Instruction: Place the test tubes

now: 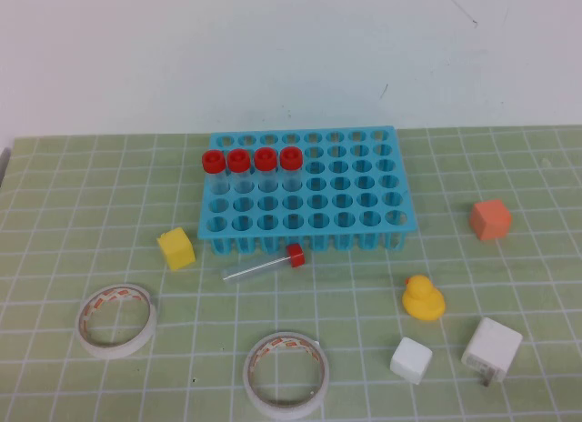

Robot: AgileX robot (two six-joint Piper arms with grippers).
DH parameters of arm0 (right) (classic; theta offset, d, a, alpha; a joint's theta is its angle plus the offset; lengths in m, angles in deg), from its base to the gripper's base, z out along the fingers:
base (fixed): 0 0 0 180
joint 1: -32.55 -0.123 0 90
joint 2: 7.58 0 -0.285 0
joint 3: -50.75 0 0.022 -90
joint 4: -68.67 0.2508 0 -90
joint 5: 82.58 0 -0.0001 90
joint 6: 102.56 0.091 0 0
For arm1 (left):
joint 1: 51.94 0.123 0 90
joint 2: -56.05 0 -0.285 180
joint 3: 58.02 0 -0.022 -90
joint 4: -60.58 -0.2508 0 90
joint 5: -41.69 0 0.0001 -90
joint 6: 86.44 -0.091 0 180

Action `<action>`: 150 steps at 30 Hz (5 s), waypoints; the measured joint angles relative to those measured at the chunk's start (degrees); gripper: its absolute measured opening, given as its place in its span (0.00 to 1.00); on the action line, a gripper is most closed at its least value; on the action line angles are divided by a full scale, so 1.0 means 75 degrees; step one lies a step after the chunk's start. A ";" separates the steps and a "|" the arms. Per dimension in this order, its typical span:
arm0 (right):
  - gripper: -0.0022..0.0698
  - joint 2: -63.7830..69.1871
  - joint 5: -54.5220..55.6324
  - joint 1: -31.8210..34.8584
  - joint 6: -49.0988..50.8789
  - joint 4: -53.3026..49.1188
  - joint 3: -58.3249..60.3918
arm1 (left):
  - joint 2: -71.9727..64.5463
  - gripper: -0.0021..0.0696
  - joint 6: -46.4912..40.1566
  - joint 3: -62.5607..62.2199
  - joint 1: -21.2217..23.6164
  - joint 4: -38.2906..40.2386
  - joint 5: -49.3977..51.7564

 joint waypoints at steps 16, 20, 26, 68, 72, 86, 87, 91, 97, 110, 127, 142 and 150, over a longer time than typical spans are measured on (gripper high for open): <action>0.03 0.0000 0.0000 0.0000 0.0000 0.0000 0.0000 | 0.0000 0.03 0.0000 0.0000 0.0000 0.0000 0.0000; 0.03 0.0000 0.0000 0.0000 0.0000 0.0000 0.0000 | 0.0000 0.03 0.0000 0.0000 0.0000 0.0000 0.0000; 0.03 0.0000 0.0000 0.0000 0.0000 0.0000 0.0000 | 0.0000 0.03 0.0000 0.0000 0.0000 0.0000 0.0000; 0.03 0.0000 0.5046 0.0000 0.0000 0.0000 0.0063 | 0.0000 0.03 -0.0042 0.0015 0.0000 -0.0114 -0.4880; 0.03 0.0000 0.5408 0.0000 0.0000 0.0000 0.0063 | 0.0000 0.03 -0.0042 0.0015 0.0000 -0.0114 -0.5614; 0.03 0.0035 0.4023 0.0000 -0.0959 0.0000 -0.1021 | -0.0087 0.03 0.0192 -0.1304 0.0000 -0.0114 -0.3452; 0.03 0.0119 0.3733 0.0000 -0.1136 0.0000 -0.1289 | -0.0235 0.03 0.0193 -0.1688 0.0000 -0.0114 -0.3064; 0.03 0.0875 0.2309 0.0000 -0.1469 0.0000 -0.2447 | -0.1215 0.03 0.0193 -0.3010 0.0000 -0.0114 -0.1745; 0.03 0.2759 -0.0376 0.0000 -0.1800 0.0416 -0.3471 | -0.3856 0.03 0.0066 -0.4682 0.0000 0.0134 0.0628; 0.03 0.5614 -0.2098 0.0000 -0.3930 0.2306 -0.3471 | -0.8864 0.03 -0.4710 -0.6762 0.0000 0.4606 0.2968; 0.03 0.5701 -0.1961 0.0000 -0.4803 0.2869 -0.3457 | -1.3086 0.08 -0.5942 -1.0370 -0.2643 0.2648 0.4085; 0.03 0.5719 -0.1777 0.0000 -0.4803 0.2934 -0.3298 | -1.4921 0.74 -0.5222 -1.1033 -0.2952 0.1020 0.3474; 0.03 0.5719 -0.1777 0.0000 -0.4803 0.2992 -0.3298 | -1.4941 0.75 -0.5187 -1.1033 -0.2952 0.0831 0.3084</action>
